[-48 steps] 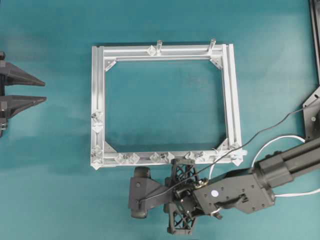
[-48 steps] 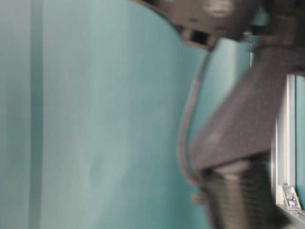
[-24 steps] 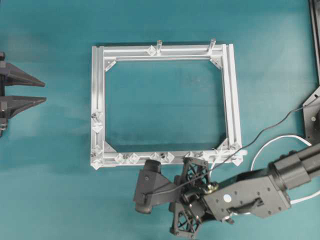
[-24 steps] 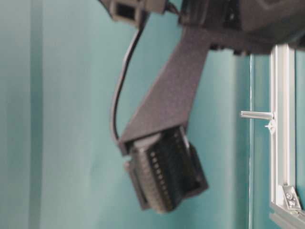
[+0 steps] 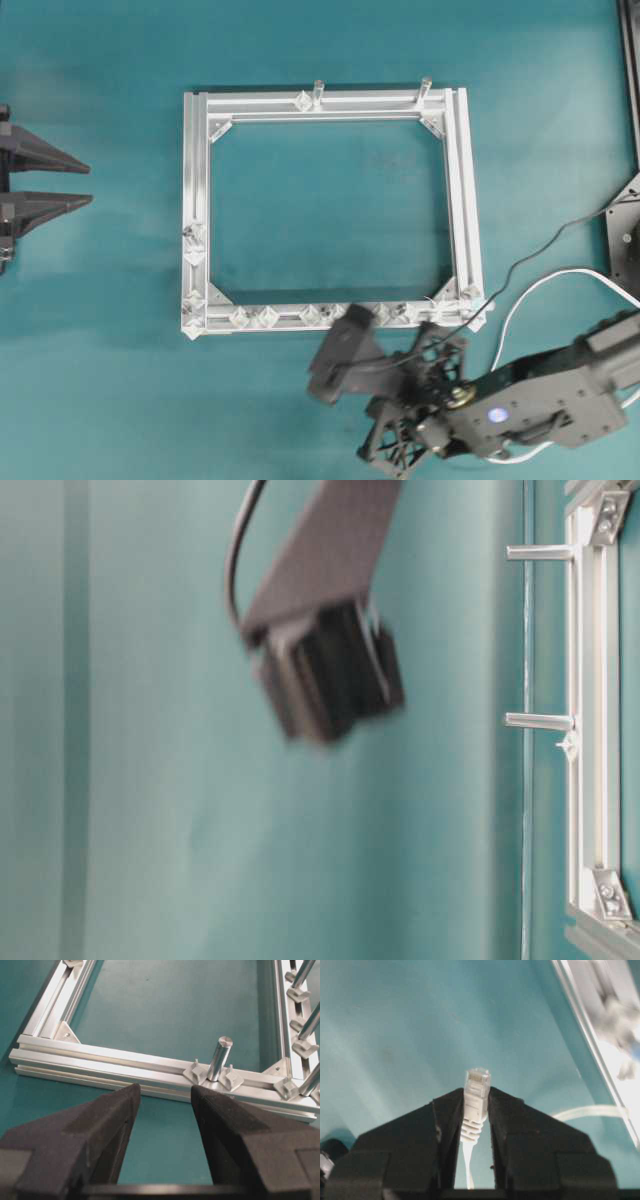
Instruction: Move the cable alternately left and right between 8 closely spaced pins so it hooks onto each one.
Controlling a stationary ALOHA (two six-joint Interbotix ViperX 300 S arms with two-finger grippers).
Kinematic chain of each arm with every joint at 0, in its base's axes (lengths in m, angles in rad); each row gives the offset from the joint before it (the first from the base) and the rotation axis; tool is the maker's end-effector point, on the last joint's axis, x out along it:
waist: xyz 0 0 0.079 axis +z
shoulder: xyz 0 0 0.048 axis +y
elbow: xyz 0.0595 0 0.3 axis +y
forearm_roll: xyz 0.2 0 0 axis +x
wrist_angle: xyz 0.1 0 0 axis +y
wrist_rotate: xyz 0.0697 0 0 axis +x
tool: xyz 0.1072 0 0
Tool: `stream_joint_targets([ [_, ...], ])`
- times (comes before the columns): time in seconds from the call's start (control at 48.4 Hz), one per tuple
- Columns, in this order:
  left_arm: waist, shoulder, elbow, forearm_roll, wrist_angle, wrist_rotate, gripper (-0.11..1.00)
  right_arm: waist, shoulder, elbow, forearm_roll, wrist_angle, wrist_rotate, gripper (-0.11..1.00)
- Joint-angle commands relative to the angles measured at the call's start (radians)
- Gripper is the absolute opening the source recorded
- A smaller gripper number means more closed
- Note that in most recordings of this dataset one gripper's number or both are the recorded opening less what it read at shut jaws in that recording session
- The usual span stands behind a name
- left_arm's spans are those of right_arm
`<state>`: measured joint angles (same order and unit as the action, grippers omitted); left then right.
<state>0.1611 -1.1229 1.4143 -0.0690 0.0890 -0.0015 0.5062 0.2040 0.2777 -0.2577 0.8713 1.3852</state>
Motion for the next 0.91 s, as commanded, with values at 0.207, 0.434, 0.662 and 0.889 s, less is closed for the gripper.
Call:
stream_joint_targets([
  [0.207, -0.002, 0.006, -0.014, 0.003, -0.003, -0.014, 0.57, 0.048, -0.133, 0.114, -0.064, 0.012, 0.334, 0.19],
  [0.434, -0.002, 0.006, -0.014, 0.003, -0.003, -0.014, 0.57, 0.072, -0.196, 0.192, -0.086, 0.021, 0.594, 0.19],
  [0.662, -0.002, 0.006, -0.009, 0.003, -0.003, -0.014, 0.57, 0.074, -0.206, 0.195, -0.137, 0.023, 0.727, 0.19],
  [0.889, -0.002, 0.006, -0.008, 0.003, -0.003, -0.014, 0.57, 0.069, -0.206, 0.196, -0.143, 0.069, 0.839, 0.19],
])
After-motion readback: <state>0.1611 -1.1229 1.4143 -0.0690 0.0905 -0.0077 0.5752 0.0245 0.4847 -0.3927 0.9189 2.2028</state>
